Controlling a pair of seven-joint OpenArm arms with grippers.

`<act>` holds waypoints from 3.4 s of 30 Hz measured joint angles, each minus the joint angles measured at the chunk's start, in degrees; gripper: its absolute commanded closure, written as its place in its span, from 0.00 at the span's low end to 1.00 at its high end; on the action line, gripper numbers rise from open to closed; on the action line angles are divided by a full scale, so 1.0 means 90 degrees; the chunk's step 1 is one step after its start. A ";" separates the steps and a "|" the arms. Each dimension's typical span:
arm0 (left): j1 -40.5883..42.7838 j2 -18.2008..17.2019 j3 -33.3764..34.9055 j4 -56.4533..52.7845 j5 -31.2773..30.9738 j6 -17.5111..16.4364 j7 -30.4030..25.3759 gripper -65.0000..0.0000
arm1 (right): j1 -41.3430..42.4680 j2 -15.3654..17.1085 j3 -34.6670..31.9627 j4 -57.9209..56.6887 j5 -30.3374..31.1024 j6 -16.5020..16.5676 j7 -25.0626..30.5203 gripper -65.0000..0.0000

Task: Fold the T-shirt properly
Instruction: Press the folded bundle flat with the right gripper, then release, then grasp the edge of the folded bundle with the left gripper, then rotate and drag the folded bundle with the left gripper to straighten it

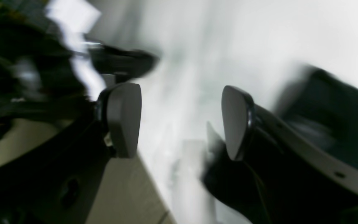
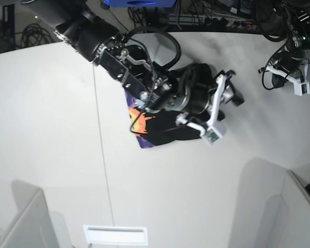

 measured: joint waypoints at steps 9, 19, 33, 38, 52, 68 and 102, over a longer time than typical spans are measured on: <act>0.0165 0.0357 0.0568 0.0685 -0.0763 -0.0063 0.0027 1.00 | -0.1707 0.1093 0.2693 0.0821 0.0019 -0.0049 0.0908 1.00; -0.0381 0.0325 0.0690 0.0053 -0.2606 0.0005 -0.0046 0.10 | -0.3381 0.1265 0.4690 0.0988 0.0000 -0.0063 0.1413 1.00; -0.1965 0.0393 0.2781 -0.2259 -0.2744 -0.0007 -0.0121 0.00 | -0.3747 0.1447 0.4894 0.1001 0.0015 -0.0041 0.1438 1.00; -0.2118 0.0359 0.3045 -0.2703 -0.2960 -0.0170 -0.0389 0.07 | -0.3849 0.1399 0.5153 0.1003 0.0070 -0.0044 0.1355 1.00; -0.2708 0.0070 0.4184 -0.2871 -0.1205 -0.0124 0.0007 1.00 | -0.4180 0.1382 0.6331 0.1013 0.0044 -0.0041 0.1438 1.00; -0.5124 -0.0617 0.8891 -0.2514 0.1770 -0.0075 0.0818 1.00 | -0.4864 0.1154 0.7196 0.1013 0.0041 -0.0044 0.1438 1.00; -0.7004 -0.0607 1.2191 -0.3774 0.2946 -0.2429 -0.3555 1.00 | -0.5425 0.0245 0.7167 0.0984 -0.0010 0.0000 0.1467 1.00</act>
